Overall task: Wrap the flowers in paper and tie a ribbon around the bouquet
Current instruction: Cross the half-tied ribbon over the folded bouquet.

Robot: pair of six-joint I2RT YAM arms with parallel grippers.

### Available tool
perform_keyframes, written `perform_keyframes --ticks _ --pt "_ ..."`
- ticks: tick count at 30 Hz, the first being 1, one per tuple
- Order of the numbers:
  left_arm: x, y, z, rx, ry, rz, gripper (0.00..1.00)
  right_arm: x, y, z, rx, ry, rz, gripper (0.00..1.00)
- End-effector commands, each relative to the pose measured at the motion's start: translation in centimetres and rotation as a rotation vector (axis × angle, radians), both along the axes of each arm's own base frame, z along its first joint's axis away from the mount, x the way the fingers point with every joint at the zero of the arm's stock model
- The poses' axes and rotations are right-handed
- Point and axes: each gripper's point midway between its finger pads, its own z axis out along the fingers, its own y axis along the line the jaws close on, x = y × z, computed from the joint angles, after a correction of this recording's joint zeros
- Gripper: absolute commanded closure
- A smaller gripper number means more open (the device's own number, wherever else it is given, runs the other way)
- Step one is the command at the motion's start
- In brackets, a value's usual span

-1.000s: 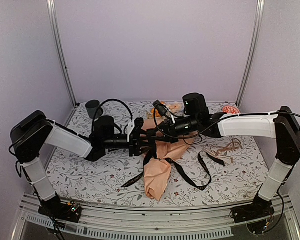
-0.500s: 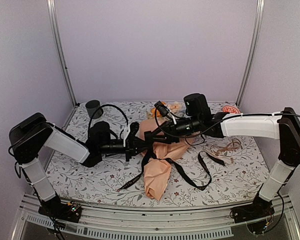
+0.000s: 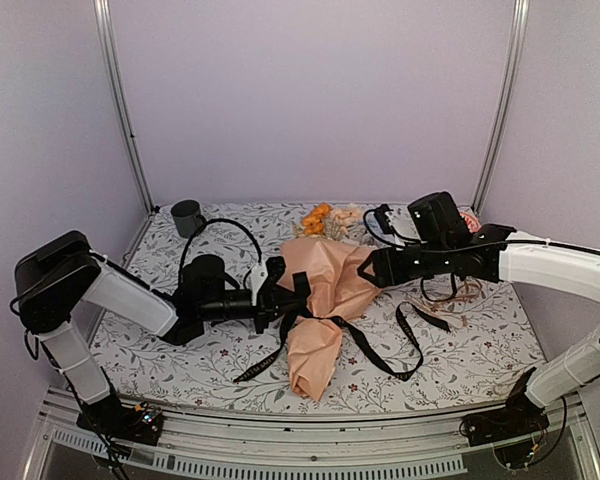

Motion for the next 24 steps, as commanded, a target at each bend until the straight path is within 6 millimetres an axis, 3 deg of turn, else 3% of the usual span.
perform_keyframes --ticks 1,7,17,24 --pt "-0.5 0.4 -1.3 0.027 0.026 0.024 1.00 -0.5 -10.0 -5.1 -0.195 0.154 -0.379 0.37" --pt "-2.3 -1.0 -2.3 0.018 0.060 -0.003 1.00 -1.4 -13.4 -7.9 -0.196 0.235 -0.474 0.29" --pt "-4.5 -4.5 -1.7 -0.007 0.064 -0.089 1.00 -2.4 -14.7 -12.9 -0.234 0.366 -0.487 0.28" --pt "-4.8 -4.6 -0.2 -0.023 0.033 -0.094 1.00 -3.3 -15.1 -14.9 -0.270 0.419 -0.495 0.28"
